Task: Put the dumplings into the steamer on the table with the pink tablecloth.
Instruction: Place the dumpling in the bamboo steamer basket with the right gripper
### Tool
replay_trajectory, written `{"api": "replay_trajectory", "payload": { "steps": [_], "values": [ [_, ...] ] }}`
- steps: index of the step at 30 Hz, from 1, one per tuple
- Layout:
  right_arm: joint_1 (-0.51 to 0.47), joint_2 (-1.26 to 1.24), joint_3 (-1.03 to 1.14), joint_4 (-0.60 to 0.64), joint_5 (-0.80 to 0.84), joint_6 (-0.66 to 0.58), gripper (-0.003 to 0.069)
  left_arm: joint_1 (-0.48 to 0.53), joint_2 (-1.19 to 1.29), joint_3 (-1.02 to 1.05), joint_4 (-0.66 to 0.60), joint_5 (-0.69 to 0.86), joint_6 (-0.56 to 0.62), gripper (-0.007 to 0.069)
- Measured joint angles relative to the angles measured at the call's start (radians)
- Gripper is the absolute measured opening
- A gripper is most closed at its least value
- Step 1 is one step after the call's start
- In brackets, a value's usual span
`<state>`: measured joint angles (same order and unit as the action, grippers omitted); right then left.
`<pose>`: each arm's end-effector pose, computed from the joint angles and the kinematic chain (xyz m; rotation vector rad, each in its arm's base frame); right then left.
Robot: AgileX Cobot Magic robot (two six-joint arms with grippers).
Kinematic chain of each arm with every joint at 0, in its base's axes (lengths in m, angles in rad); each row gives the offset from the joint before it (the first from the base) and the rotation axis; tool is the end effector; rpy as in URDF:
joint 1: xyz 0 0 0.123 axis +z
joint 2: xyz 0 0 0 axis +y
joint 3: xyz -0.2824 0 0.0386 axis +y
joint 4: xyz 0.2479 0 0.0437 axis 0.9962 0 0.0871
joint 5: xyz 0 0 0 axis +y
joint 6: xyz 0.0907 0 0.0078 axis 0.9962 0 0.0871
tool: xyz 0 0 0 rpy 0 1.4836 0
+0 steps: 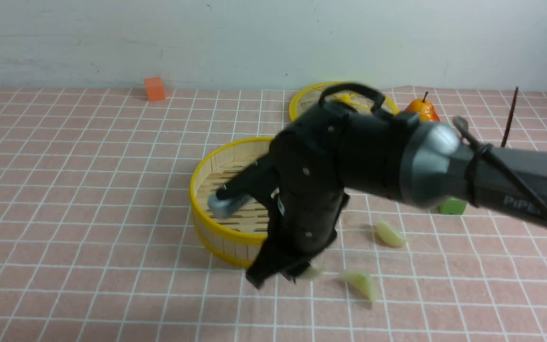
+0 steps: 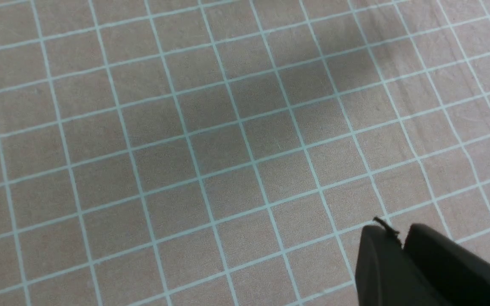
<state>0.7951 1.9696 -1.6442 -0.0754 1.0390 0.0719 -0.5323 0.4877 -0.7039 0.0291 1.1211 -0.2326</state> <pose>0.2986 0.2960 0.2434 -1.0443 2.6460 0.0854 0.0559 -0.0302 0.3188 0.3629 2.3851 -0.3211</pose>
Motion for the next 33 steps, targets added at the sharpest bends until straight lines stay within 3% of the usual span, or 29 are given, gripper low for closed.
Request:
{"api": "replay_trajectory", "payload": {
  "steps": [10,23,25,29,33],
  "values": [
    [-0.027,0.166,-0.301,-0.017,-0.207,0.065,0.0238,0.000,0.000,0.002,0.000,0.000,0.000,0.0076],
    [-0.116,0.347,-0.361,-0.018,-0.232,0.206,0.0242,0.000,0.000,0.002,0.012,0.000,0.000,0.0091],
    [-0.116,0.344,-0.364,-0.014,-0.233,0.207,0.0272,0.000,0.000,0.002,0.019,0.000,0.000,0.0091],
    [-0.116,0.323,-0.389,0.001,-0.179,0.207,0.0414,0.000,0.000,0.002,0.030,0.000,0.000,0.0091],
    [-0.115,0.259,-0.476,0.010,-0.012,0.161,0.0559,0.000,0.000,0.002,0.043,0.000,0.000,0.0097]
  ]
}}
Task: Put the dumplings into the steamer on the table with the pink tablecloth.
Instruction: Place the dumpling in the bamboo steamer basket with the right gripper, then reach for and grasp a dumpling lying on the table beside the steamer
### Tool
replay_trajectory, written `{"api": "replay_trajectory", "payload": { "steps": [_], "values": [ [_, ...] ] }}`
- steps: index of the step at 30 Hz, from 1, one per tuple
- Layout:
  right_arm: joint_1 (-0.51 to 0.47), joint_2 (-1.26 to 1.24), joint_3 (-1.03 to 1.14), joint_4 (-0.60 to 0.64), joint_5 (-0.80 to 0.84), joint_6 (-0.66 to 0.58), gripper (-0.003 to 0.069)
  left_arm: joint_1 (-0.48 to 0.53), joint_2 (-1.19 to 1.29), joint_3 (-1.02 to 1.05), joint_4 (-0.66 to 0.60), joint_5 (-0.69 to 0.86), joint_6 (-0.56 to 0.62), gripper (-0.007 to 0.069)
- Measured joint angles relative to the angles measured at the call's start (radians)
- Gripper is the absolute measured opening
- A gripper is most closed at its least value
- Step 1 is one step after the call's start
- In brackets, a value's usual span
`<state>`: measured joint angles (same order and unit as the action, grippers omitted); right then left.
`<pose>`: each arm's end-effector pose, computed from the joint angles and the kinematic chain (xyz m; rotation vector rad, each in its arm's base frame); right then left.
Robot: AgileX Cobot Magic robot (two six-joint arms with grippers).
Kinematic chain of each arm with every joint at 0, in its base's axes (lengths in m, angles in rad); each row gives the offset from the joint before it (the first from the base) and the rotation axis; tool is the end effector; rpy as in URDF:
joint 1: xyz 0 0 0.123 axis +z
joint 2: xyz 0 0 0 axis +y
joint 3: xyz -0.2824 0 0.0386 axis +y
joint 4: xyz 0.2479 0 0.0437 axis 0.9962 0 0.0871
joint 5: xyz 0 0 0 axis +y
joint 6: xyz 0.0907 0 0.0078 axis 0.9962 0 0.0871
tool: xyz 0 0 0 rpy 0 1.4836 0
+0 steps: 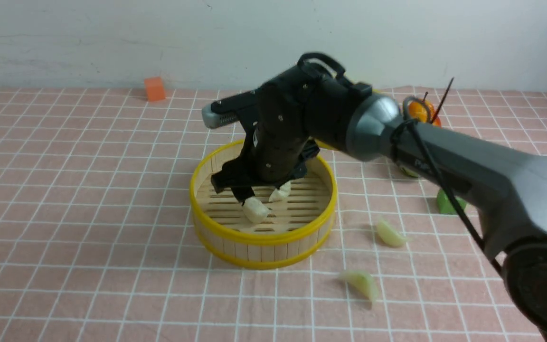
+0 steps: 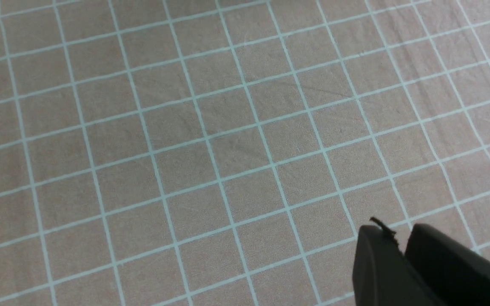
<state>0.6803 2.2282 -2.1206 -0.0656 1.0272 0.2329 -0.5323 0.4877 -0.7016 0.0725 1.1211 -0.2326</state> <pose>0.3916 0.3103 0.2610 -0.6087 2.5631 0.2338 0.0578 -0.0271 0.3183 0.3658 2.3764 -0.2669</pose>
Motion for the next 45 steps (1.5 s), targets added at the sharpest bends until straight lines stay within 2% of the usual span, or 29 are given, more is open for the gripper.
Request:
{"api": "replay_trajectory", "payload": {
  "steps": [1,4,5,7,11,15,16,23,27,37,45],
  "values": [
    [0.000,0.000,-0.005,0.000,0.010,0.000,0.0564,0.000,0.000,0.000,0.001,0.000,0.000,0.0097],
    [0.000,-0.078,-0.073,0.001,0.176,-0.133,0.0598,0.000,0.000,0.000,0.005,0.000,0.000,0.0100],
    [0.000,-0.082,-0.073,0.001,0.180,-0.140,0.0598,0.000,0.000,0.000,0.006,0.000,0.000,0.0100],
    [0.000,-0.146,-0.057,0.032,0.206,-0.211,0.0577,0.000,0.000,0.000,0.006,-0.001,0.000,0.0102],
    [0.000,-0.233,0.028,0.099,0.214,-0.270,0.0537,0.000,0.000,0.000,0.007,-0.001,0.000,0.0102],
    [0.000,-0.369,0.229,0.142,0.214,-0.318,0.0482,0.000,0.000,0.000,0.002,-0.001,0.000,0.0108],
    [-0.001,-0.418,0.340,0.139,0.216,-0.331,0.0462,0.000,0.000,0.000,0.002,-0.001,0.000,0.0109],
    [-0.047,-0.513,0.675,0.093,0.214,-0.343,0.0441,0.000,0.000,0.000,0.000,-0.001,0.000,0.0109],
    [-0.083,-0.499,0.770,0.086,0.126,-0.344,0.0441,0.000,0.000,0.000,0.000,-0.001,0.000,0.0110],
    [-0.110,-0.360,0.790,0.086,-0.143,-0.344,0.0441,0.000,0.000,0.000,0.000,-0.001,0.000,0.0120],
    [-0.110,-0.249,0.789,0.021,-0.184,-0.340,0.0439,0.000,0.000,0.000,0.000,-0.001,0.000,0.0125]
  ]
}}
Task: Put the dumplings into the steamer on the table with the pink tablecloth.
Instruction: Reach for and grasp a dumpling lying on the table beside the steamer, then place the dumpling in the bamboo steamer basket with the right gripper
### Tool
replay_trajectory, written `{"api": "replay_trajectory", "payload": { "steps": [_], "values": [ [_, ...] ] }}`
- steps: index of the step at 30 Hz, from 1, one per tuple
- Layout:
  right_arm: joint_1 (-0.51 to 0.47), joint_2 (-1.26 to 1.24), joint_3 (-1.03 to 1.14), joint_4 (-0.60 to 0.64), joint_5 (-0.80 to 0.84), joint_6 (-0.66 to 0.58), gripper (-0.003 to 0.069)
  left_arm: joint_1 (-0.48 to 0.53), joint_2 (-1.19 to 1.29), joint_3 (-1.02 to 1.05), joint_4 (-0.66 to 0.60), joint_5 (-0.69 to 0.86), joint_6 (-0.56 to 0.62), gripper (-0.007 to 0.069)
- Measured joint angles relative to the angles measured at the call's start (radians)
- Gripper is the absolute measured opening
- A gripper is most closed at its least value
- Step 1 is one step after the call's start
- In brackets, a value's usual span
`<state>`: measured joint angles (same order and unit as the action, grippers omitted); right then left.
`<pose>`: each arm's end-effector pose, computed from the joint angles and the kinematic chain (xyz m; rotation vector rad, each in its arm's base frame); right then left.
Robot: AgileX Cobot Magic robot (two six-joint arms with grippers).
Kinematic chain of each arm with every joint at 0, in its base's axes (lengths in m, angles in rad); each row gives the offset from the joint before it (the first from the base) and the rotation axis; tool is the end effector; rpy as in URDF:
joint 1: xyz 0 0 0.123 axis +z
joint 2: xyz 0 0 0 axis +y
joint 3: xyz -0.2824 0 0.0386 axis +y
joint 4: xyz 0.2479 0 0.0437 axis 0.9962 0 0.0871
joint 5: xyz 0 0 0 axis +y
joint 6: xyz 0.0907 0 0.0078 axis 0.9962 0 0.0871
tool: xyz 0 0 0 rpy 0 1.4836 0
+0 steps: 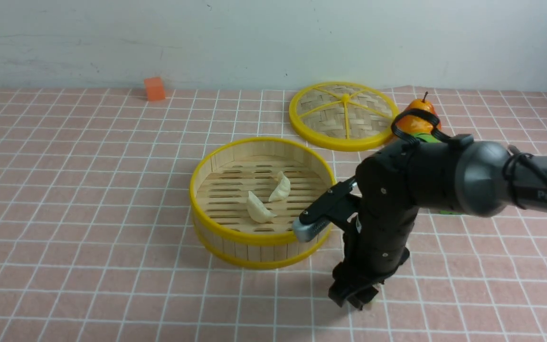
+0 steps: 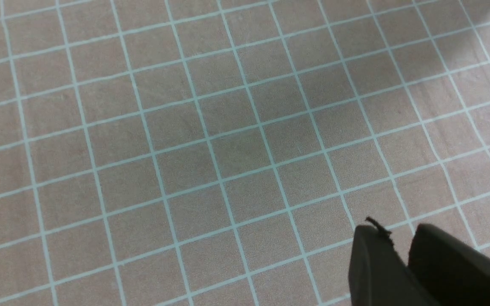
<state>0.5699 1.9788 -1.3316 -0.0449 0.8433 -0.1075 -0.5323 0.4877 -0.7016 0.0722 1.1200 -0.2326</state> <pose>0.3272 0.2061 0.1626 -1.0247 2.7880 0.0050 0.0578 -0.0272 0.3184 0.3657 2.3754 -0.2677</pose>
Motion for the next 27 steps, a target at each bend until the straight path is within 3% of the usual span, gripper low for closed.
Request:
{"api": "replay_trajectory", "payload": {
  "steps": [4,8,10,13,21,27],
  "values": [
    [0.000,0.000,0.000,-0.011,0.000,0.017,0.0412,0.000,0.000,0.000,0.000,0.000,0.000,0.0127],
    [0.001,0.002,-0.002,-0.022,-0.011,0.019,0.0237,0.000,0.000,0.000,0.000,-0.016,0.000,0.0128],
    [0.001,0.006,-0.020,-0.025,0.001,0.019,0.0204,0.000,0.000,0.000,0.000,-0.024,0.000,0.0129],
    [0.001,0.012,-0.070,-0.024,0.037,0.019,0.0211,0.000,0.000,0.000,0.000,-0.034,0.000,0.0130],
    [0.001,0.027,-0.463,0.118,0.140,0.022,0.0211,0.000,0.000,0.000,0.002,-0.050,0.000,0.0130],
    [0.001,0.133,-0.655,0.136,0.167,0.021,0.0211,0.000,0.000,0.000,0.002,-0.052,0.000,0.0130]
  ]
}}
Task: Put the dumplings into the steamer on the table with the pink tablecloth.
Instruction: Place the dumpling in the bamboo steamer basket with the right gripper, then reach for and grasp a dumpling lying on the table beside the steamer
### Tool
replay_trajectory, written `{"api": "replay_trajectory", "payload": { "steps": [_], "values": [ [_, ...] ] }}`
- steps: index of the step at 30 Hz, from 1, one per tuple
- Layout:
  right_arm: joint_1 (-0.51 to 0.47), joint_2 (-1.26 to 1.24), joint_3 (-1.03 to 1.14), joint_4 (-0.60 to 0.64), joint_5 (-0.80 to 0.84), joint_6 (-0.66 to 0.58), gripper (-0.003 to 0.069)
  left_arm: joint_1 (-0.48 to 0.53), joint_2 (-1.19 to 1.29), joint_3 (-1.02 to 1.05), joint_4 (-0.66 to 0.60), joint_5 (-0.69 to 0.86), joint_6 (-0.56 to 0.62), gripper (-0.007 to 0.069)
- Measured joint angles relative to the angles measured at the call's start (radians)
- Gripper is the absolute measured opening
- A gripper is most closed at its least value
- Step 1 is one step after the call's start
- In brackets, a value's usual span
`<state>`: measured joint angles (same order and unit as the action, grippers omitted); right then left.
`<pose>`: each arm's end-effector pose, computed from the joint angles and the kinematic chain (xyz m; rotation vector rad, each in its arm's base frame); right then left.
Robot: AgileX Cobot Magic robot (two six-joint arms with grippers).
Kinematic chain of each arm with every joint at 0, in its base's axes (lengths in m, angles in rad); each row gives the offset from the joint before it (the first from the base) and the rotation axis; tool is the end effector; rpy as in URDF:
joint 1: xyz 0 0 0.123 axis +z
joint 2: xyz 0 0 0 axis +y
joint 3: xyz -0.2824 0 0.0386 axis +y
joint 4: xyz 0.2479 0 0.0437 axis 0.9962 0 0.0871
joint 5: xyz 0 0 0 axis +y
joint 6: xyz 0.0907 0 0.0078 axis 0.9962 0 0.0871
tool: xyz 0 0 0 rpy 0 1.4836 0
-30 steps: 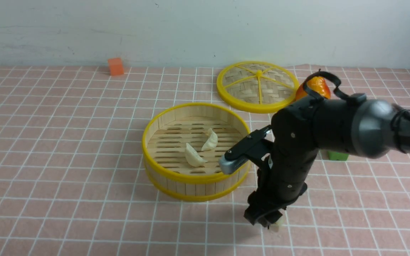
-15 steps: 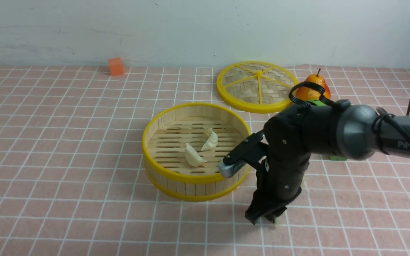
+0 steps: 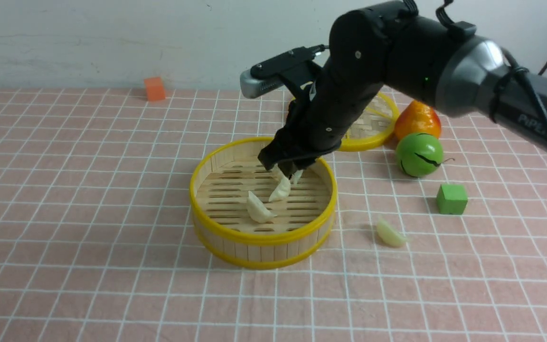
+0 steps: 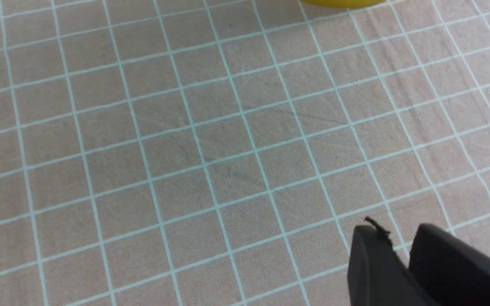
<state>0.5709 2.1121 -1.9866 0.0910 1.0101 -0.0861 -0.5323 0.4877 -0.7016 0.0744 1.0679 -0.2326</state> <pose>0.3962 0.2628 0.2788 -0.8174 2.5119 0.2849 0.0607 -0.0289 0.3217 0.3606 2.3244 -0.2854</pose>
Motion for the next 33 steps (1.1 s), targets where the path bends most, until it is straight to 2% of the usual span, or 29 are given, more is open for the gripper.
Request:
{"api": "replay_trajectory", "payload": {
  "steps": [11,14,18,23,25,28,33],
  "values": [
    [0.000,0.178,-0.030,-0.052,0.033,0.000,0.0211,0.000,0.000,0.000,0.001,0.005,0.000,0.0130],
    [0.000,0.181,-0.031,-0.071,0.033,0.000,0.0236,0.000,0.000,0.000,0.001,0.007,0.000,0.0130],
    [0.000,0.171,-0.047,-0.079,0.054,0.037,0.0388,0.000,0.000,0.000,0.001,0.008,0.000,0.0130],
    [0.000,0.142,-0.171,-0.079,0.200,0.072,0.0561,0.000,0.000,0.000,0.001,0.008,0.000,0.0130],
    [0.000,0.119,-0.206,-0.083,0.212,0.069,0.0583,0.000,0.000,0.000,0.001,0.006,0.000,0.0130],
    [0.000,0.042,-0.225,-0.097,0.222,0.065,0.0589,0.000,0.000,0.000,0.002,-0.001,0.000,0.0130],
    [-0.005,-0.080,-0.137,-0.113,0.231,0.038,0.0538,0.000,0.000,0.000,0.003,-0.007,0.000,0.0130]
  ]
}}
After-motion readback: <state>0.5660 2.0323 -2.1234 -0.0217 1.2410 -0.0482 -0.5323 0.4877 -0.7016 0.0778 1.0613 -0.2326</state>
